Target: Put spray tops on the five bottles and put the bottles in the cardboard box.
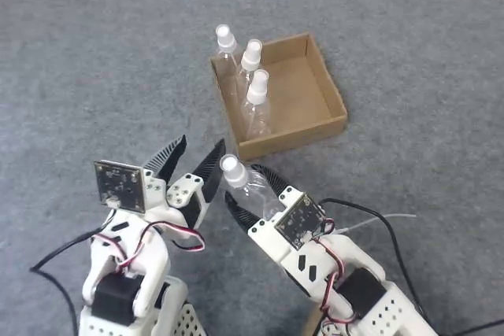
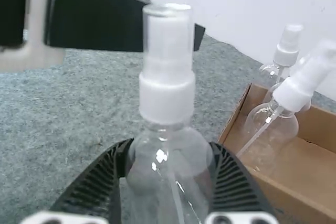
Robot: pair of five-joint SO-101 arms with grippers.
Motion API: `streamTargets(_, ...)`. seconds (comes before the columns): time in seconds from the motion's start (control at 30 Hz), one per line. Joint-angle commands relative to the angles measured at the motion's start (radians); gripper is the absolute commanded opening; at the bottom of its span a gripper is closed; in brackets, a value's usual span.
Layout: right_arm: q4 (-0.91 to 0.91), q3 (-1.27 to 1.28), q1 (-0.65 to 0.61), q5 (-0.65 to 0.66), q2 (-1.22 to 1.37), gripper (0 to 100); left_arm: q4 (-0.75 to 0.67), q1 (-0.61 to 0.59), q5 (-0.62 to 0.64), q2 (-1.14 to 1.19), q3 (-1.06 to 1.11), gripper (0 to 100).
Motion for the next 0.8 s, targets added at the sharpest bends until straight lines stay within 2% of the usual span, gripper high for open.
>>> streamTargets(0.0,0.004,0.021,0.013,0.014,-0.024,6.2,0.009,0.054,-0.054,-0.018,-0.005,20)
streamTargets(0.2,0.004,0.021,0.013,0.014,-0.024,6.2,0.052,0.152,-0.089,-0.018,0.001,20)
streamTargets(0.47,0.018,0.021,0.031,0.014,-0.024,6.2,0.052,0.146,-0.087,-0.018,-0.004,20)
streamTargets(0.77,0.025,0.021,0.136,0.014,-0.024,6.2,0.035,-0.075,-0.087,-0.018,-0.061,20)
